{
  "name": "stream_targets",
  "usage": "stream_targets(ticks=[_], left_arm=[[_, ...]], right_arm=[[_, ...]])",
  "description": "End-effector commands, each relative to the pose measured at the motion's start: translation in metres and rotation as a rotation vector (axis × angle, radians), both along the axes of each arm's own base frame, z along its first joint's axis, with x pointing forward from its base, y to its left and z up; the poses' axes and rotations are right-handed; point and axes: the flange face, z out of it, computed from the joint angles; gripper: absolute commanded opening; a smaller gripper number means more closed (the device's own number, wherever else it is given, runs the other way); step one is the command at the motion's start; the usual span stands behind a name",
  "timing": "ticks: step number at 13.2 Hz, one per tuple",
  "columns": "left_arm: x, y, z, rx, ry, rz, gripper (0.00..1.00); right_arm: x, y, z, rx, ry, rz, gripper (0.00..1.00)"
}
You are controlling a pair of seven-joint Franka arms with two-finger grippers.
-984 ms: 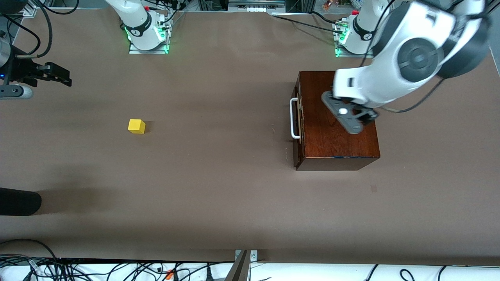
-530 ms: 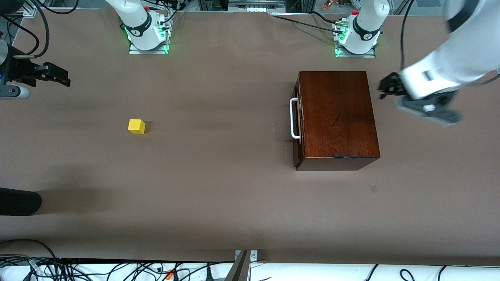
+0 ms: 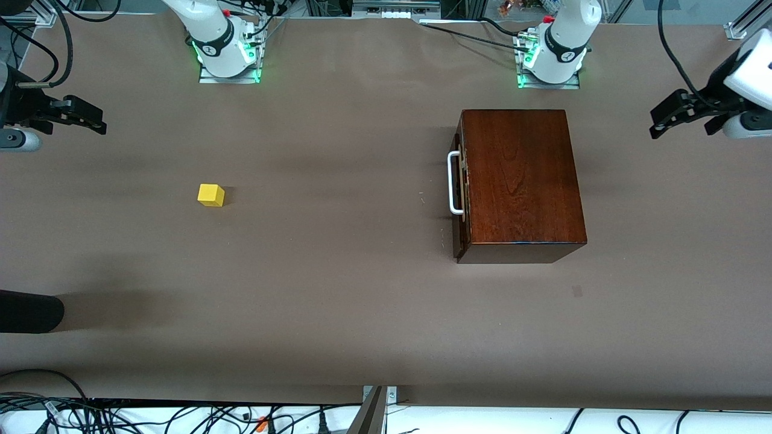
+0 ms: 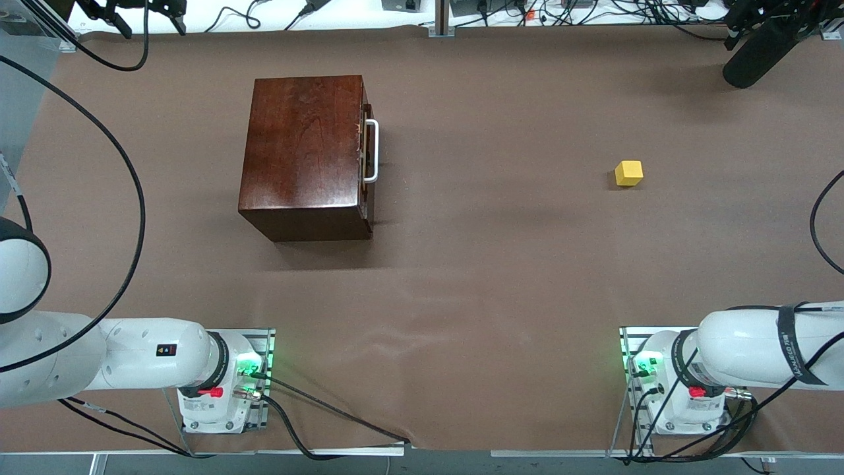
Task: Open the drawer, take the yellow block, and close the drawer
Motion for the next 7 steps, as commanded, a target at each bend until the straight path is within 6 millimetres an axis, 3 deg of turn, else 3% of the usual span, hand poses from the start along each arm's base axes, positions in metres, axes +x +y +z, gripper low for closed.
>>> stream_targets(ticks=[1, 2, 3, 7], left_arm=[[-0.002, 0.009, -0.006, 0.001, -0.004, -0.05, 1.0], [-0.002, 0.007, -0.006, 0.0, -0.002, -0.094, 1.0], [0.0, 0.019, -0.008, -0.004, 0.002, -0.086, 1.0], [0.005, 0.017, -0.012, -0.007, 0.012, -0.081, 1.0]], right_arm=[[-0.001, 0.001, 0.011, 0.014, -0.031, -0.02, 1.0], [-0.001, 0.002, 0.01, 0.023, -0.028, -0.021, 1.0], [0.0, 0.002, 0.008, 0.032, -0.025, -0.023, 1.0], [-0.001, 0.002, 0.007, 0.033, -0.014, -0.021, 1.0]])
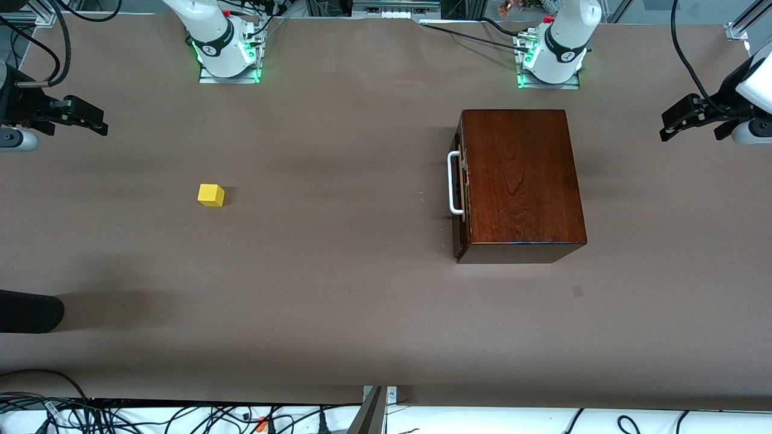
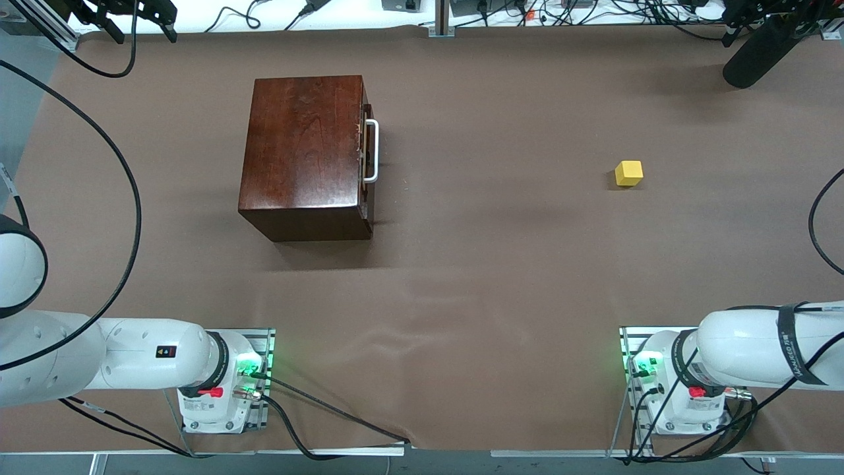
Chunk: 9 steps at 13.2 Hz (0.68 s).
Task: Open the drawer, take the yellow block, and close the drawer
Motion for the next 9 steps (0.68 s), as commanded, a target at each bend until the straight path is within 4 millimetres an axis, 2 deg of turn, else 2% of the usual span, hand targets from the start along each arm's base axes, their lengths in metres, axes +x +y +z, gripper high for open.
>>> stream_targets(ticks=[1, 9], left_arm=[[0.006, -0.001, -0.004, 0.0, 0.001, -0.019, 1.0], [0.019, -0.006, -0.004, -0.048, 0.018, 0.045, 1.0]], right_arm=[[-0.002, -0.002, 0.006, 0.014, -0.008, -0.019, 1.0], [-0.001, -0.005, 0.007, 0.014, -0.016, -0.024, 1.0]])
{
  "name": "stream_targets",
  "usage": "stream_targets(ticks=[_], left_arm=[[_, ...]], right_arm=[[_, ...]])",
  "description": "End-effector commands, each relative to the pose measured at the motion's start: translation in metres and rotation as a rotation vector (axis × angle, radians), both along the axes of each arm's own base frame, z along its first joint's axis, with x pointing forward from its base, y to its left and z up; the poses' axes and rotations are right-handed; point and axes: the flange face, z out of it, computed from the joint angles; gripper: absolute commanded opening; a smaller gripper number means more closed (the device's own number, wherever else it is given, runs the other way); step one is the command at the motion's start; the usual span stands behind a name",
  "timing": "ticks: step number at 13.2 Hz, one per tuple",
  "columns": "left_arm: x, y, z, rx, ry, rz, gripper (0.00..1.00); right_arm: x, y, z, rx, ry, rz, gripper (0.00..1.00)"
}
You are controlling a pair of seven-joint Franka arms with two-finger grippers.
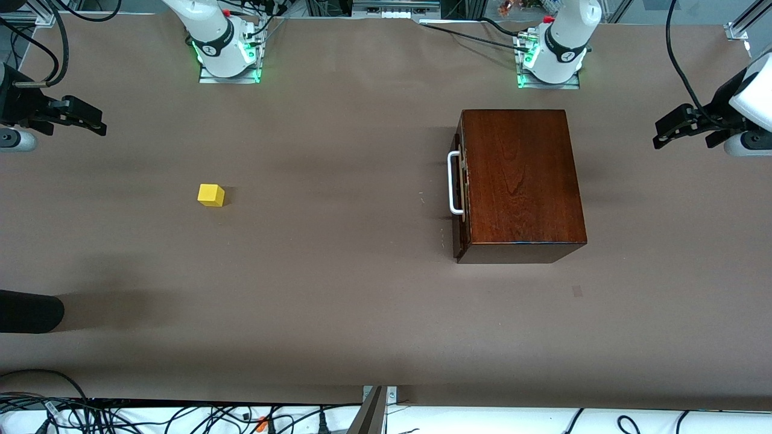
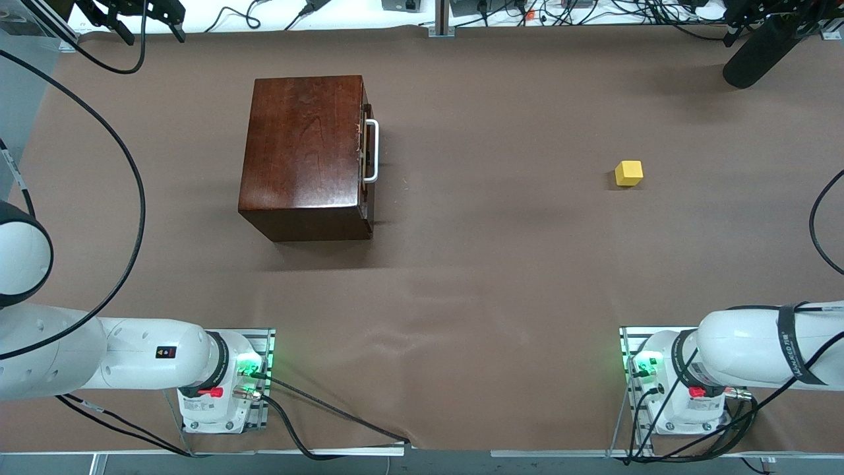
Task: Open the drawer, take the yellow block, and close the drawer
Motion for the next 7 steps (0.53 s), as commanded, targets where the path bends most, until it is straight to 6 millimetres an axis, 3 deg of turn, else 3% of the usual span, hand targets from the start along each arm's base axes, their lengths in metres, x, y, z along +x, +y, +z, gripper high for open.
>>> stream_targets(ticks=[1, 7], left_arm=[[0.0057, -0.0025, 0.0065, -0.017, 0.002, 0.019, 1.0], [0.0053, -0.0059, 0.0063, -0.017, 0.005, 0.015, 1.0]], right_arm=[[-0.0009, -0.0021, 0.0077, 0.014, -0.018, -0.018, 1.0], [-0.0001, -0.0015, 0.0071, 0.013, -0.019, -0.016, 1.0]])
